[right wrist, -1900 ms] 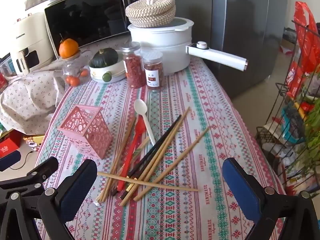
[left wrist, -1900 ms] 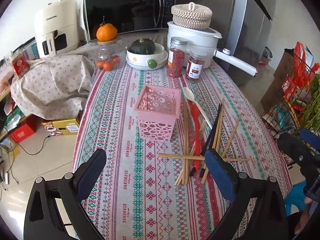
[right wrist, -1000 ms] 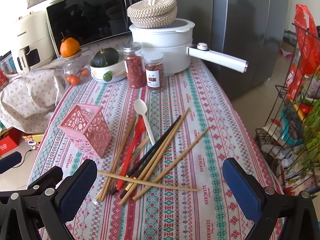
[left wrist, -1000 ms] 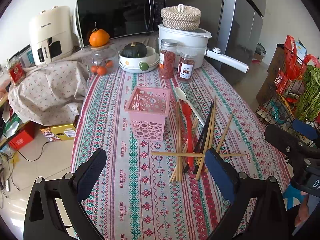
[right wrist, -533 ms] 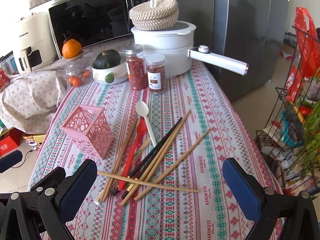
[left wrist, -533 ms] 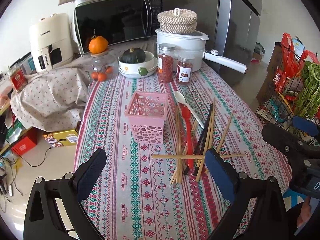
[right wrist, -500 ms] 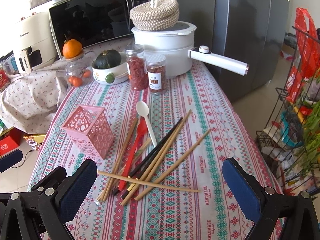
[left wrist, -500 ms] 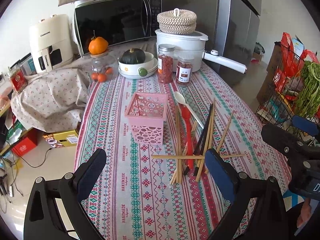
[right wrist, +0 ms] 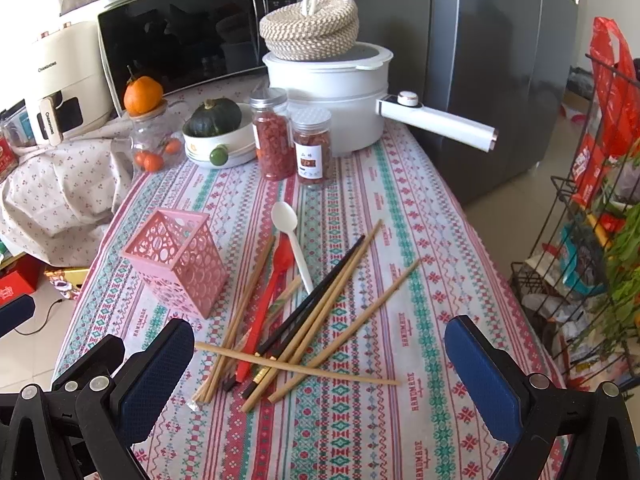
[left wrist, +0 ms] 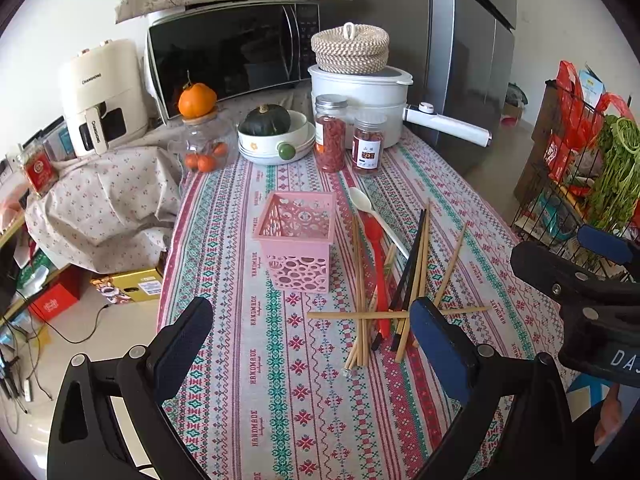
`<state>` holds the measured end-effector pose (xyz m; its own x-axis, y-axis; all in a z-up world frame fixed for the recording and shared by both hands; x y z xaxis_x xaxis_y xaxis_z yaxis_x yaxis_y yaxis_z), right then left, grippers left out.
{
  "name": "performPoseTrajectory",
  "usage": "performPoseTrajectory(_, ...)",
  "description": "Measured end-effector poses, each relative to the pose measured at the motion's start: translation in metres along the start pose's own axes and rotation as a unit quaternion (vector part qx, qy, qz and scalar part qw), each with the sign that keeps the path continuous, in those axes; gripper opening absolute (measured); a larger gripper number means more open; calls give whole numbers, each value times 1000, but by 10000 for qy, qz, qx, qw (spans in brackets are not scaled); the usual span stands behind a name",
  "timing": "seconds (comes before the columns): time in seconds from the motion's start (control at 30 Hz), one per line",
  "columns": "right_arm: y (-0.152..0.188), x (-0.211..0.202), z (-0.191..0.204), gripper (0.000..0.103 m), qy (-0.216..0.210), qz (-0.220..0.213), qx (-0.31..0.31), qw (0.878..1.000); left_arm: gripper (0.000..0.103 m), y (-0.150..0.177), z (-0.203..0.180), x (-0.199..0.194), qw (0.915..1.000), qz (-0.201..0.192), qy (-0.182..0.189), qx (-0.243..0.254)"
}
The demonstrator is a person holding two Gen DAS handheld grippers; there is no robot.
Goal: Organize utensils
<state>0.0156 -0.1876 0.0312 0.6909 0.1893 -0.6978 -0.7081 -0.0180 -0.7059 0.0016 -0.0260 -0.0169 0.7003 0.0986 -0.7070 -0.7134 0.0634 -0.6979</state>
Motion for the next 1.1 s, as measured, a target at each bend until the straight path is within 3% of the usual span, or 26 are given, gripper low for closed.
performPoseTrajectory(1.1,3,3,-1,103,-32,80,46,10000,100,1,4,-2,10000,-3,8,-21)
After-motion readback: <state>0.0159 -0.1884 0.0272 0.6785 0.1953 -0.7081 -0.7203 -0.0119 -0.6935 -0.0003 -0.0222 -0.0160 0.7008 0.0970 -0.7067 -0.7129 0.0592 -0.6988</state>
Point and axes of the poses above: each gripper's, at about its wrist camera, not at the fingertips, and x roughly the way its jaws point, z to its left, y to its underside, the point moved 4 cm from there along x, roughly the way its jaws point, and after that the axes turned 7 degrees about -y, right-handed, at the moved point
